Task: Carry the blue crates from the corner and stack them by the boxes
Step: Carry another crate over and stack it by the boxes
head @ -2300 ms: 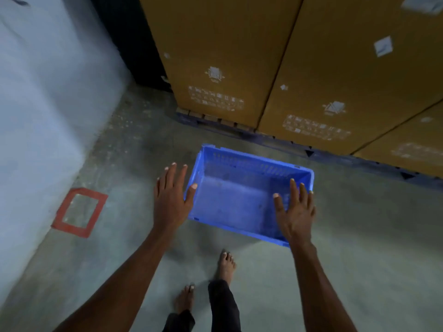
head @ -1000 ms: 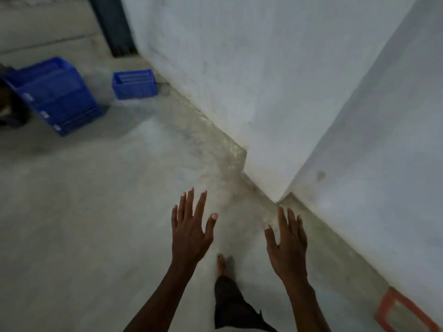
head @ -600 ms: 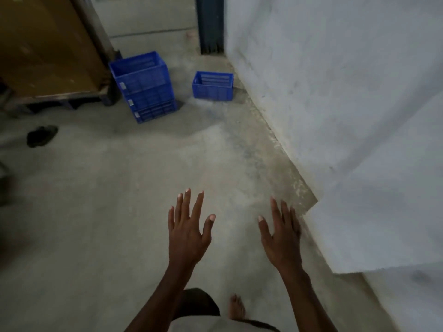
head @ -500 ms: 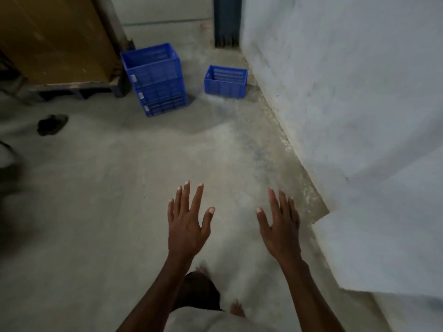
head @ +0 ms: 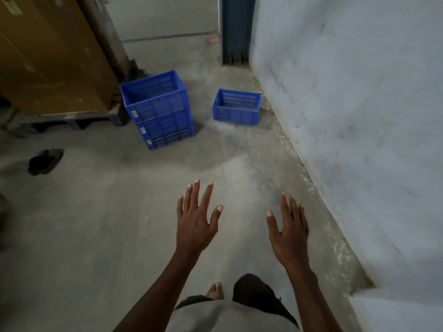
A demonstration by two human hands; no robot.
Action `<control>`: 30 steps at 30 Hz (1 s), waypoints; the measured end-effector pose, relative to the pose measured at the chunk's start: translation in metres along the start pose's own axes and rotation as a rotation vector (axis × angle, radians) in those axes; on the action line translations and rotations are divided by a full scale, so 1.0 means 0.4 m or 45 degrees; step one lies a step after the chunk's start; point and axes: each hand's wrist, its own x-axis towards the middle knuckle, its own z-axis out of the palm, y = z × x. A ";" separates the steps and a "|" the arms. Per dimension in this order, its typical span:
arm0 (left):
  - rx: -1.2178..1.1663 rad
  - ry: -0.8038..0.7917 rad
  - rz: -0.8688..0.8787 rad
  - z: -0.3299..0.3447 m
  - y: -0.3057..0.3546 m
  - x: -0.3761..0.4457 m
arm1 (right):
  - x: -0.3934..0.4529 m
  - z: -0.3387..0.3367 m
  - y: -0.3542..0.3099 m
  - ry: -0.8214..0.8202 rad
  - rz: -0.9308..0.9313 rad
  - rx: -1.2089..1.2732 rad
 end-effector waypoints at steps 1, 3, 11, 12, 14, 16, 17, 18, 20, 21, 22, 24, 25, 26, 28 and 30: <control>0.005 0.008 0.004 0.002 -0.002 0.074 | 0.059 0.011 -0.015 0.006 0.001 0.005; 0.012 0.014 -0.001 0.021 -0.005 0.223 | 0.194 0.037 -0.032 0.021 -0.003 -0.023; 0.135 0.000 -0.062 0.161 -0.011 0.773 | 0.834 0.137 -0.066 -0.059 -0.051 -0.180; 0.125 0.008 -0.082 0.169 -0.009 0.834 | 0.912 0.140 -0.074 -0.058 -0.068 -0.183; 0.132 0.020 -0.107 0.180 0.000 0.962 | 1.067 0.141 -0.103 -0.073 -0.097 -0.212; 0.111 0.031 -0.157 0.189 0.000 1.093 | 1.218 0.147 -0.129 -0.105 -0.106 -0.236; 0.101 0.037 -0.180 0.192 -0.001 1.152 | 1.285 0.153 -0.145 -0.109 -0.112 -0.239; 0.088 0.043 -0.193 0.197 -0.005 1.212 | 1.352 0.164 -0.159 -0.101 -0.118 -0.232; 0.080 0.052 -0.179 0.216 -0.016 1.341 | 1.488 0.192 -0.188 -0.086 -0.123 -0.204; 0.070 0.050 -0.171 0.227 -0.026 1.411 | 1.557 0.212 -0.200 -0.084 -0.120 -0.198; 0.067 0.051 -0.164 0.241 -0.038 1.485 | 1.627 0.237 -0.213 -0.084 -0.116 -0.204; 0.076 0.053 -0.130 0.274 -0.065 1.640 | 1.765 0.293 -0.232 -0.078 -0.099 -0.215; 0.080 0.048 -0.107 0.290 -0.077 1.720 | 1.832 0.320 -0.242 -0.071 -0.090 -0.214; 0.088 0.040 -0.078 0.302 -0.085 1.801 | 1.896 0.344 -0.255 -0.067 -0.073 -0.214; 0.091 0.014 -0.019 0.320 -0.096 1.959 | 2.012 0.380 -0.287 -0.075 -0.034 -0.221; 0.106 -0.038 0.055 0.337 -0.107 2.103 | 2.118 0.409 -0.319 -0.090 -0.012 -0.215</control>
